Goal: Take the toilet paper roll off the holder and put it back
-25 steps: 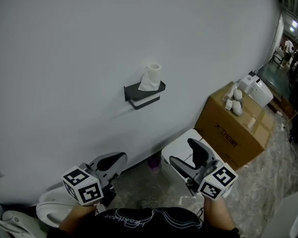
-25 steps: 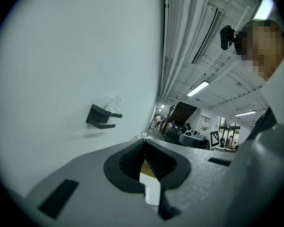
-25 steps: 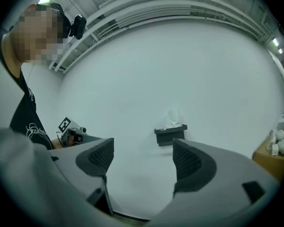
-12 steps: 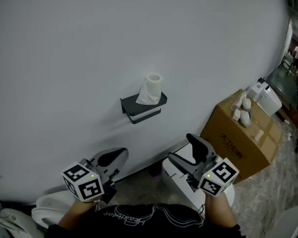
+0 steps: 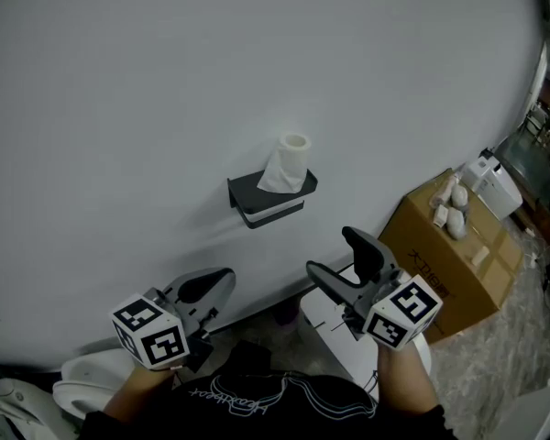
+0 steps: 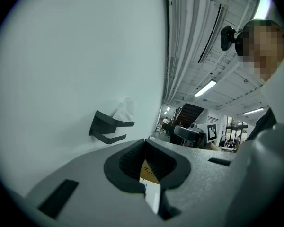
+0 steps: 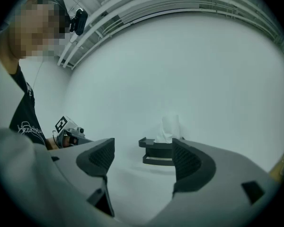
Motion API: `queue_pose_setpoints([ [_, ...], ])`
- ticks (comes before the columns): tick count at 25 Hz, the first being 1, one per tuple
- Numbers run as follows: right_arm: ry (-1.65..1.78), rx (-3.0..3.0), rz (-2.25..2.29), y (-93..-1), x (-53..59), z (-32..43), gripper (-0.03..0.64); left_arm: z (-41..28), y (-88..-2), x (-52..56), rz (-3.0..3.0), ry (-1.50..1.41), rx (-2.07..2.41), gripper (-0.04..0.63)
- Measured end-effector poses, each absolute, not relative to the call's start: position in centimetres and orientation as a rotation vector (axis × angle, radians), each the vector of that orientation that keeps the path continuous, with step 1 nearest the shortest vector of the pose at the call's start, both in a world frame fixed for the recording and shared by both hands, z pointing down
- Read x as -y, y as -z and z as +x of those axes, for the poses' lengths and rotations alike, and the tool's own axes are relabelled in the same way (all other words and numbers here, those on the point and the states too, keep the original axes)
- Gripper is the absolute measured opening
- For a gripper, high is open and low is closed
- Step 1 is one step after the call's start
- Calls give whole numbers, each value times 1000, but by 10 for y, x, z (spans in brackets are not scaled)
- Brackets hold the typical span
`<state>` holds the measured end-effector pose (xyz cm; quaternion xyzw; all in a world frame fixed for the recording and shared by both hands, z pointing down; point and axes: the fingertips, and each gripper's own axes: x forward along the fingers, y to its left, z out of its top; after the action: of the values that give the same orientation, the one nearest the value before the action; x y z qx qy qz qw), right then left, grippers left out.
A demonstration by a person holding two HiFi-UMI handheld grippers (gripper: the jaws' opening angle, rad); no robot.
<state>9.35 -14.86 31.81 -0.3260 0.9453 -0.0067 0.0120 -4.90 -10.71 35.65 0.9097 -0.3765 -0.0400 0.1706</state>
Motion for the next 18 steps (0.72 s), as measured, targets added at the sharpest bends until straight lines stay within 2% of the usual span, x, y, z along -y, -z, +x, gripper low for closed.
queue_pose_setpoints([
  [18,4,-2954,-1089,-297,237,68,370,-69,-338,175,2611,158,1050,5],
])
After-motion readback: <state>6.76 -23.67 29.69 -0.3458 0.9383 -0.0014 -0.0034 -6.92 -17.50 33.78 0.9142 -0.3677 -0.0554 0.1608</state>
